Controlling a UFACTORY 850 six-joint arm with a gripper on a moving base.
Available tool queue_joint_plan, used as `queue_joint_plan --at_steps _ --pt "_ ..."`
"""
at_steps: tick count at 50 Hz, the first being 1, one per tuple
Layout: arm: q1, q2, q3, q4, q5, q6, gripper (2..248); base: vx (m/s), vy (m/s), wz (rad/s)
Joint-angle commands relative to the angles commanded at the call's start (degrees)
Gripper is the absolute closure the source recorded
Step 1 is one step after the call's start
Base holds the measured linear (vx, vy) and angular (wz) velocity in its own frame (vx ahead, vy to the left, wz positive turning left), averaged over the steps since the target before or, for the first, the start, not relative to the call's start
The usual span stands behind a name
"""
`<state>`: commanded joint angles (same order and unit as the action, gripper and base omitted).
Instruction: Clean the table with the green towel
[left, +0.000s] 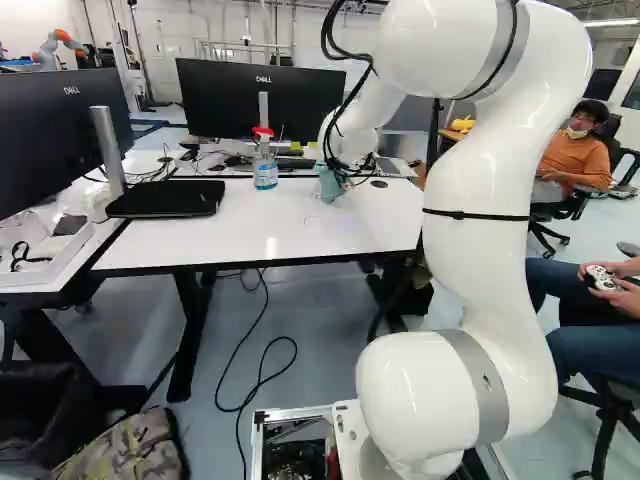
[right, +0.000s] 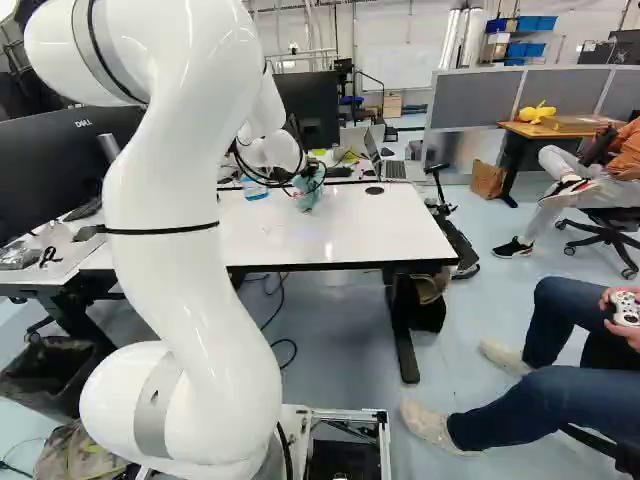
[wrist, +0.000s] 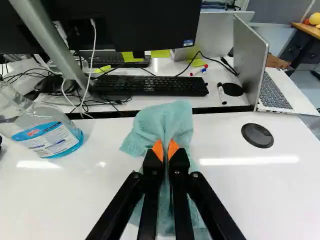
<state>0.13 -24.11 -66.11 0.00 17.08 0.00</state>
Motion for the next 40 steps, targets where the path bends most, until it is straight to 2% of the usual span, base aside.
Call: queue_joint_plan --at_steps 25,40 --pt "3.7 0.5 0.6 0.0 -0.8 0.0 219 0.0 0.0 0.0" --pt "4.0 0.7 1.1 0.0 -2.2 0.0 219 0.0 0.0 0.0"
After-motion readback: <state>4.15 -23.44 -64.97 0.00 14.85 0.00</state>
